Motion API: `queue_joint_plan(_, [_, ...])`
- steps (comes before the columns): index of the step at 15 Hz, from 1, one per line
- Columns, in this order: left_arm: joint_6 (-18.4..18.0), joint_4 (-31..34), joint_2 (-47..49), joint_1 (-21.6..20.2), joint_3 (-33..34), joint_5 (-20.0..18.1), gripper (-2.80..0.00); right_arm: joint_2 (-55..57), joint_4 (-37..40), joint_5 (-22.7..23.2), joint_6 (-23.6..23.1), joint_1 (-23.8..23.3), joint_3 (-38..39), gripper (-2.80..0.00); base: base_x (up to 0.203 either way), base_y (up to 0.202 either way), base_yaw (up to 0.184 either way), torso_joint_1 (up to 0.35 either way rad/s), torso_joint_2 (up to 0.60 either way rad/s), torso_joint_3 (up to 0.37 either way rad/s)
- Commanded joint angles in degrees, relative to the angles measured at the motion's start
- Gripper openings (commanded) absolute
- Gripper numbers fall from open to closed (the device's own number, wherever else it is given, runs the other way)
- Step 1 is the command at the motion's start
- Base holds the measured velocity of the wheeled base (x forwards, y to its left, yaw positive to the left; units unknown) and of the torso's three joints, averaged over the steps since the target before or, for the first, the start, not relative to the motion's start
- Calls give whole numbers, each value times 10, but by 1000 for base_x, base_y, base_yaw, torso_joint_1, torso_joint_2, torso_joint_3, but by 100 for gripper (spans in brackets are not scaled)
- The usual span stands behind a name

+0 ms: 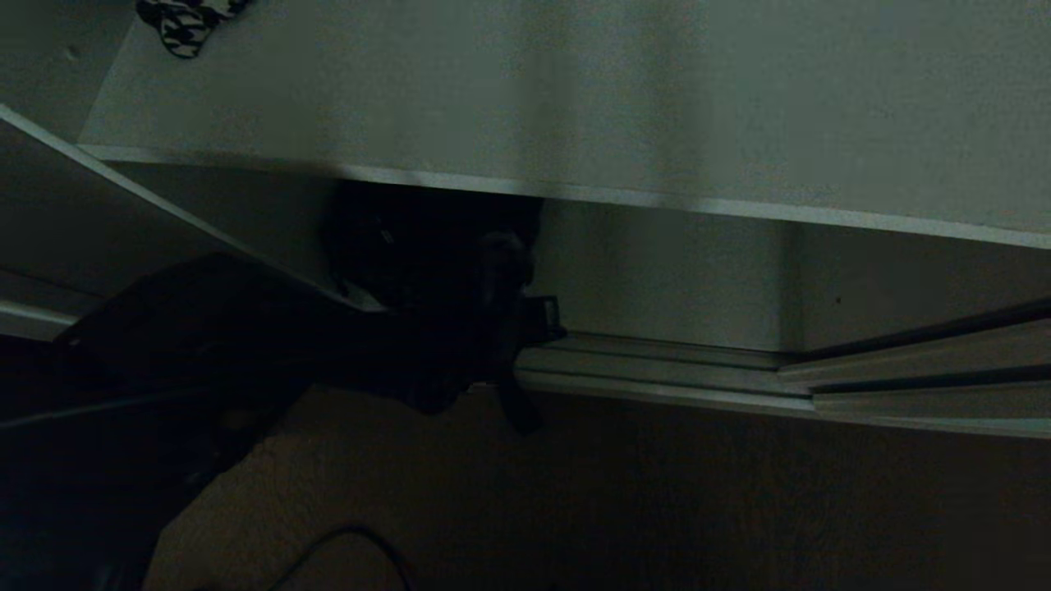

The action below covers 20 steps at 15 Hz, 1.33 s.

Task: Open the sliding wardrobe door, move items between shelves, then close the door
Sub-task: Place the bag on the lower shelf

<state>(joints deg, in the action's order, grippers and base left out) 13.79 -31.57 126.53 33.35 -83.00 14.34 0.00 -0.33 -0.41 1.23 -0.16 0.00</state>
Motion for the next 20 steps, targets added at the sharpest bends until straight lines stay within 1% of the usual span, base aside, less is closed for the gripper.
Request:
queue_joint_plan(1, [-44, -23, -26, 7, 68, -16, -280, -1, 0, 0, 0, 0, 0, -280, 0, 0, 0, 0, 0, 0])
queue_joint_plan(2, [-59, -26, -28, 9, 92, -28, -280, -1, 0, 0, 0, 0, 0, -280, 0, 0, 0, 0, 0, 0])
queue_joint_plan(3, [-66, -10, -25, 10, 104, -34, -280, -1, 0, 0, 0, 0, 0, -280, 0, 0, 0, 0, 0, 0])
queue_joint_plan(5, [-72, 21, -11, 9, 110, -34, -280, -1, 0, 0, 0, 0, 0, -280, 0, 0, 0, 0, 0, 0])
queue_joint_plan(8, [-73, 24, 35, 8, 124, -32, -280, -1, 0, 0, 0, 0, 0, -280, 0, 0, 0, 0, 0, 0])
queue_joint_plan(10, [-61, 23, 66, 7, 119, -26, -280, -1, 0, 0, 0, 0, 0, -280, 0, 0, 0, 0, 0, 0])
queue_joint_plan(12, [-19, 40, 89, 3, 98, -25, -280, -1, 0, 0, 0, 0, 0, -280, 0, 0, 0, 0, 0, 0])
queue_joint_plan(13, [-1, 69, 92, 1, 89, -25, -280, -1, 0, 0, 0, 0, 0, -280, 0, 0, 0, 0, 0, 0])
queue_joint_plan(15, [3, 109, 94, -4, 85, -28, -280, -1, 0, 0, 0, 0, 0, -280, 0, 0, 0, 0, 0, 0])
queue_joint_plan(19, [8, 108, 113, -17, 48, -22, -280, -1, 0, 0, 0, 0, 0, -280, 0, 0, 0, 0, 0, 0])
queue_joint_plan(20, [14, 110, 117, -19, 36, -20, 0, -1, 0, 0, 0, 0, 0, -280, 0, 0, 0, 0, 0, 0])
